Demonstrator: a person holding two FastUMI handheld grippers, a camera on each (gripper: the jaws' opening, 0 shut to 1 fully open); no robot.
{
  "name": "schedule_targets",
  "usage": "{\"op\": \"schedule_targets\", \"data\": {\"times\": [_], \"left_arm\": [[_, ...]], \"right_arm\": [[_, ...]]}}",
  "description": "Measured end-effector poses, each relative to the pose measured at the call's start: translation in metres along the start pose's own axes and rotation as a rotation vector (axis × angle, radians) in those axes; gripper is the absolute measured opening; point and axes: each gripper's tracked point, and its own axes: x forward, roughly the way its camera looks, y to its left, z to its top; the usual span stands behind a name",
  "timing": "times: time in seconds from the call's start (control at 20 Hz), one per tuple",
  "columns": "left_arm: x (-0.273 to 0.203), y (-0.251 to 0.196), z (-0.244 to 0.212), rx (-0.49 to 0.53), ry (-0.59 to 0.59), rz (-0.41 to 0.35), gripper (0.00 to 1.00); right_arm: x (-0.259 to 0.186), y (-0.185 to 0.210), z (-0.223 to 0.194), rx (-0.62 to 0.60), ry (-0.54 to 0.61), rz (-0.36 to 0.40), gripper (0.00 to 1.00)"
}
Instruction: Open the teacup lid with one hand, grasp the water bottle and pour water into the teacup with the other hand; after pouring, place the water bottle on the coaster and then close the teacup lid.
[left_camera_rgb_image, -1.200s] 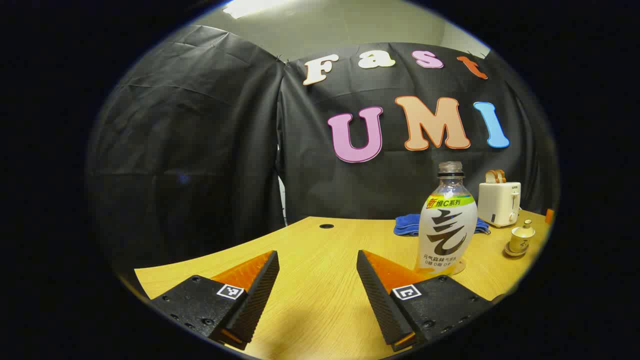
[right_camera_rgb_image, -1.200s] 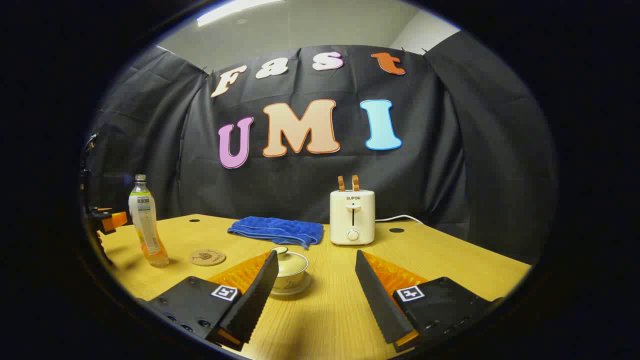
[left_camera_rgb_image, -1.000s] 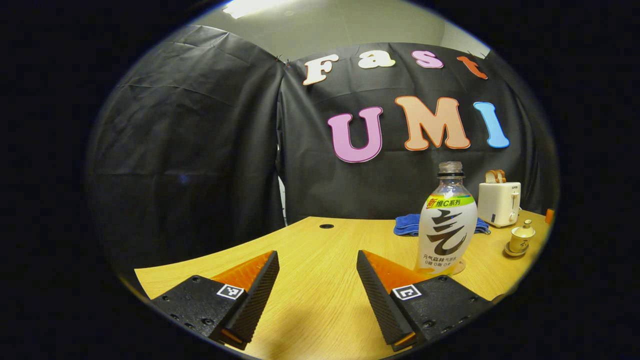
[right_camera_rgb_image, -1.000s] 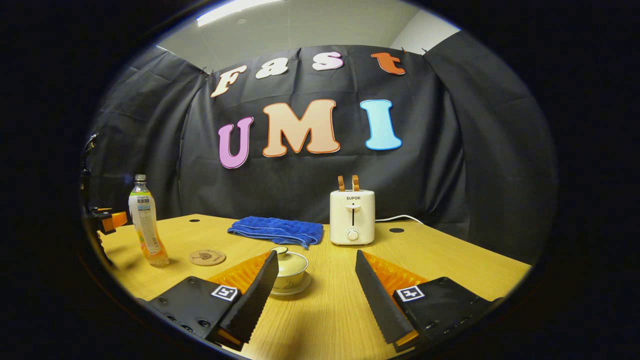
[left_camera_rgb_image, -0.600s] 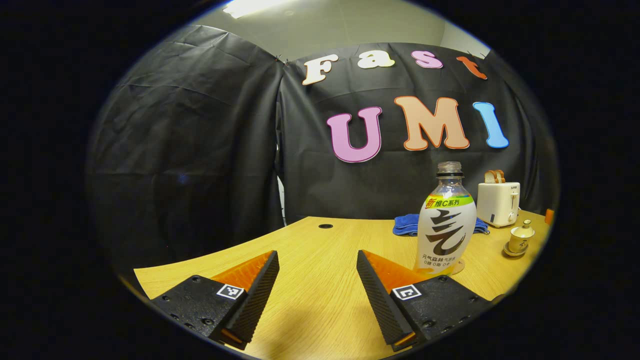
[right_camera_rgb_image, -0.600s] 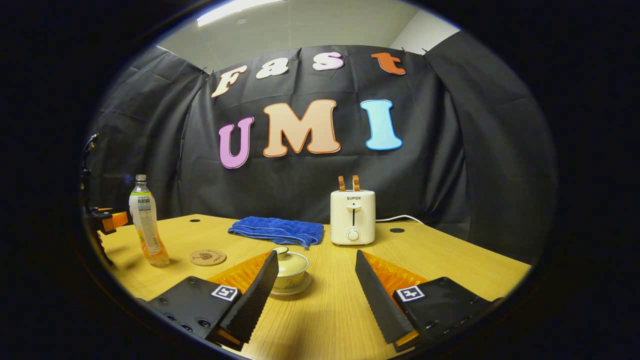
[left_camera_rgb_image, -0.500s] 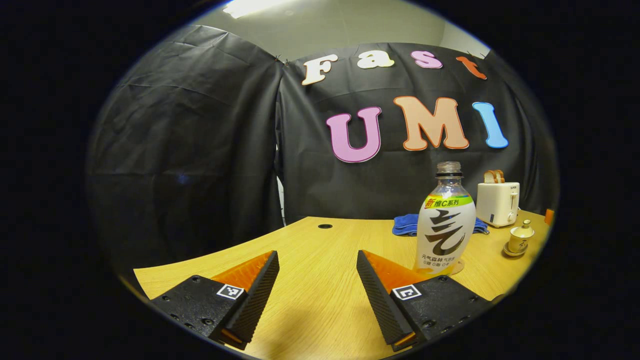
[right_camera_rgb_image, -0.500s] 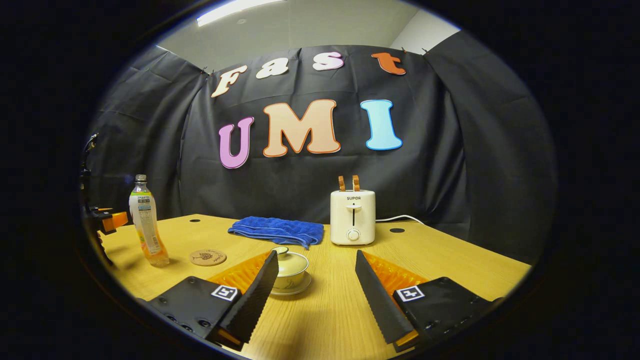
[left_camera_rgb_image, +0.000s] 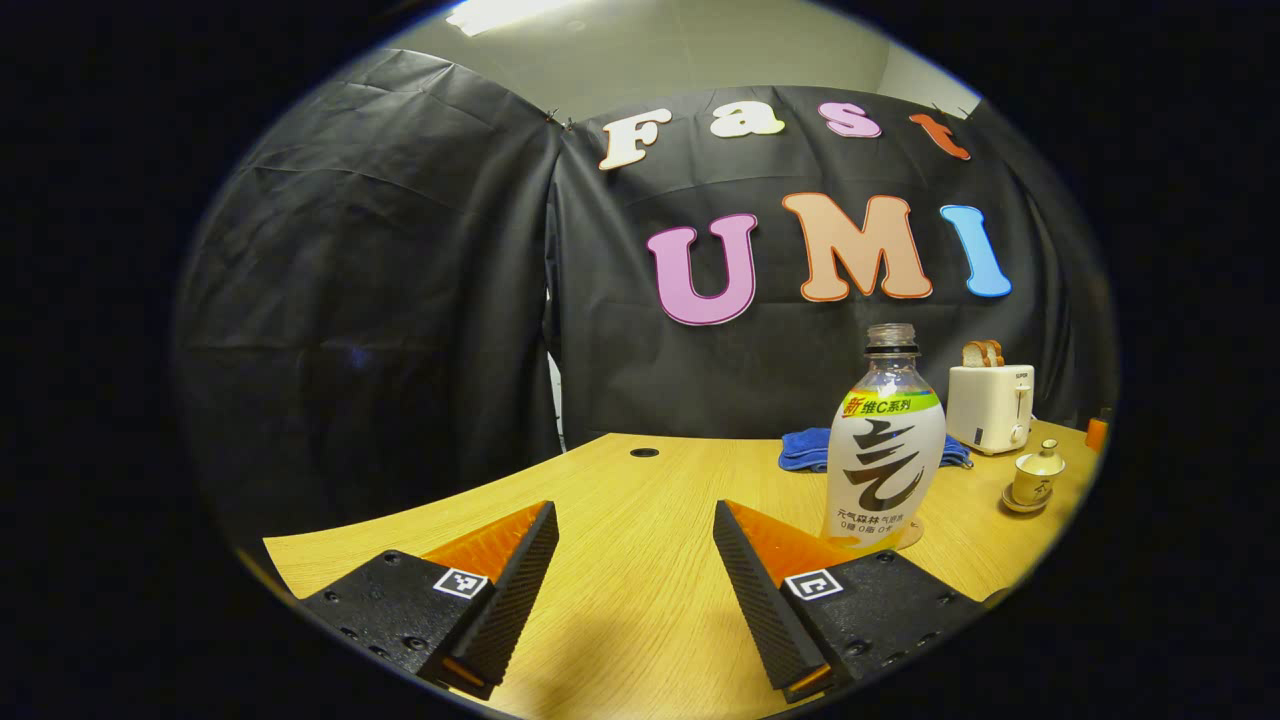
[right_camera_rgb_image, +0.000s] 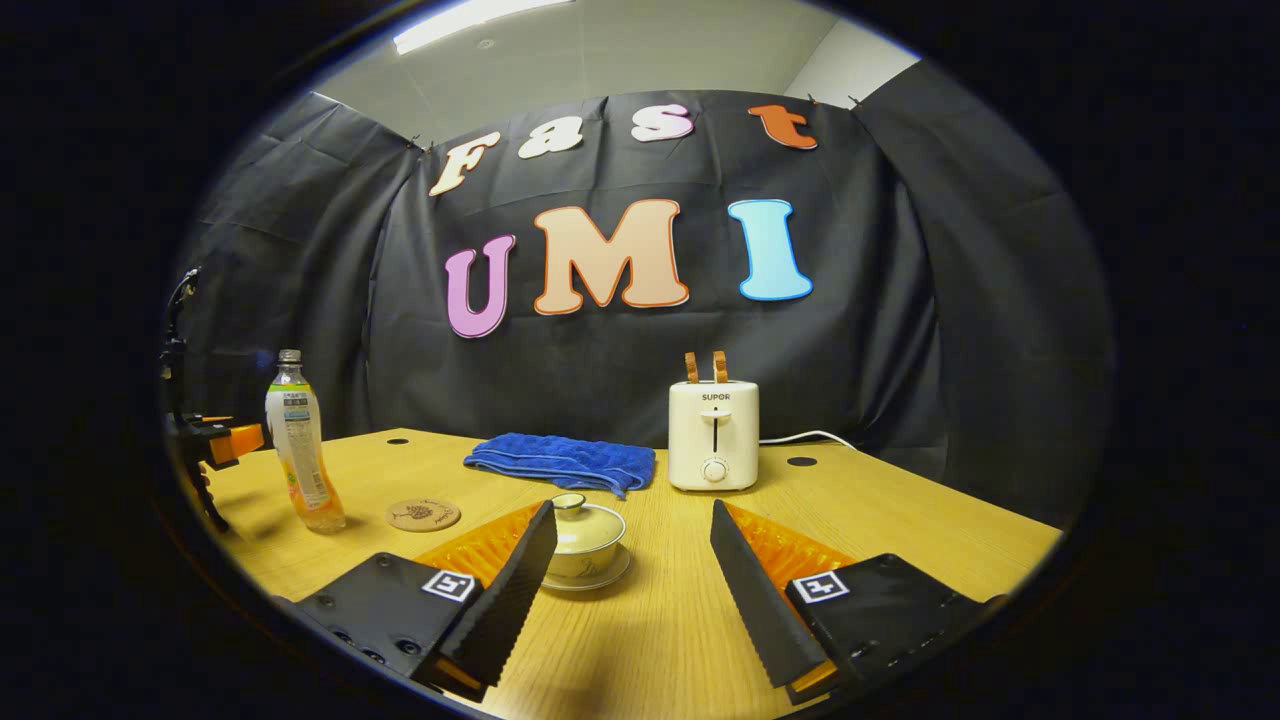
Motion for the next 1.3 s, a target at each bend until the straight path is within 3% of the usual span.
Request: {"op": "schedule_targets", "data": {"times": [0.75, 1.1, 1.15, 1.3], "left_arm": [[0.000, -0.005, 0.000, 0.001, 0.000, -0.018, 0.93], [0.001, -0.006, -0.001, -0.001, -0.001, -0.019, 0.93], [0.001, -0.006, -0.001, -0.001, -0.001, -0.019, 0.93], [0.001, -0.007, -0.001, -0.002, -0.002, -0.021, 0.93]], "right_arm": [[0.019, 0.036, -0.005, 0.004, 0.019, 0.154, 0.94], [0.045, 0.050, -0.015, 0.001, 0.066, 0.174, 0.94], [0.050, 0.052, -0.014, 0.000, 0.065, 0.173, 0.98], [0.061, 0.057, -0.016, -0.005, 0.068, 0.165, 0.94]]}}
